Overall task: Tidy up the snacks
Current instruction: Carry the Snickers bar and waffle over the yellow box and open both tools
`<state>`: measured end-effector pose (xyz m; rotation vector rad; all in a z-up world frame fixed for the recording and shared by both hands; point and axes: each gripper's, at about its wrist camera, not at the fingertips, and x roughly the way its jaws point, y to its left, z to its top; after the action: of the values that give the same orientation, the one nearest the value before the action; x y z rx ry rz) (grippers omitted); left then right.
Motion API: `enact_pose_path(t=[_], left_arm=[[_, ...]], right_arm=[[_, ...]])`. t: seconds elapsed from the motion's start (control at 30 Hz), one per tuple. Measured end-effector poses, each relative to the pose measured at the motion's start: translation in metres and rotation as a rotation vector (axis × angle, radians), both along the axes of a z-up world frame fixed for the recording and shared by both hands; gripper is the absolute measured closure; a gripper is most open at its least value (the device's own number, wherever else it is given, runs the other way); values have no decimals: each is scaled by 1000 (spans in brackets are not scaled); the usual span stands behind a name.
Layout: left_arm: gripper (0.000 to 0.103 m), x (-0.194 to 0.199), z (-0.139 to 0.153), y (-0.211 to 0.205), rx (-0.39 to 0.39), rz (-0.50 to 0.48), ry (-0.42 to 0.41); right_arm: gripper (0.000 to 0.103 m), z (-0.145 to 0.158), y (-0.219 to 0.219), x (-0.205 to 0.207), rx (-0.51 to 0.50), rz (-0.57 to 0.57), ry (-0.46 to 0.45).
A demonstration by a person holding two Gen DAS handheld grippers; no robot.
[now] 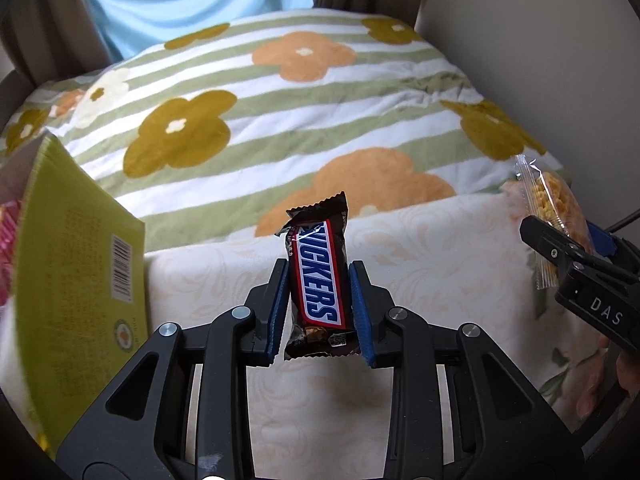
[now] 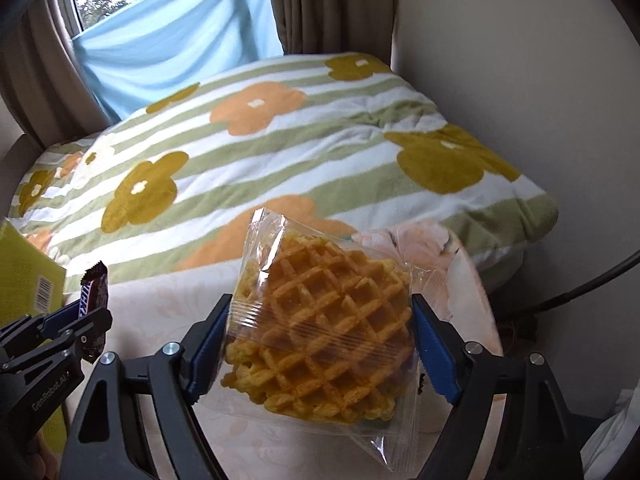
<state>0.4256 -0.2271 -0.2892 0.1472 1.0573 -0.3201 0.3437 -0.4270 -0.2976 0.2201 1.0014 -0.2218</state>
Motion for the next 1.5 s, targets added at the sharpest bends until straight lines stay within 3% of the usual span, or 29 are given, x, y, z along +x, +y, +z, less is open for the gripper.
enact_pose_path(t=[0.43, 0.7, 0.93, 1.1, 1.23, 1.5], left_arm=[[76, -43, 134, 30, -79, 132, -202], [76, -67, 176, 96, -76, 265, -262], [76, -73, 185, 186, -92, 352, -257], [76, -60, 173, 251, -91, 359, -213], [76, -39, 154, 299, -85, 324, -151], [76, 5, 129, 332, -55, 200, -104]], right_arm=[[23, 112, 27, -20, -18, 234, -202], [23, 154, 80, -13, 55, 418, -247], [23, 169, 155, -10, 89, 550, -253], [23, 163, 217, -3, 108, 582, -224], [23, 151, 261, 3, 125, 567, -198], [23, 133, 319, 12, 114, 497, -159]])
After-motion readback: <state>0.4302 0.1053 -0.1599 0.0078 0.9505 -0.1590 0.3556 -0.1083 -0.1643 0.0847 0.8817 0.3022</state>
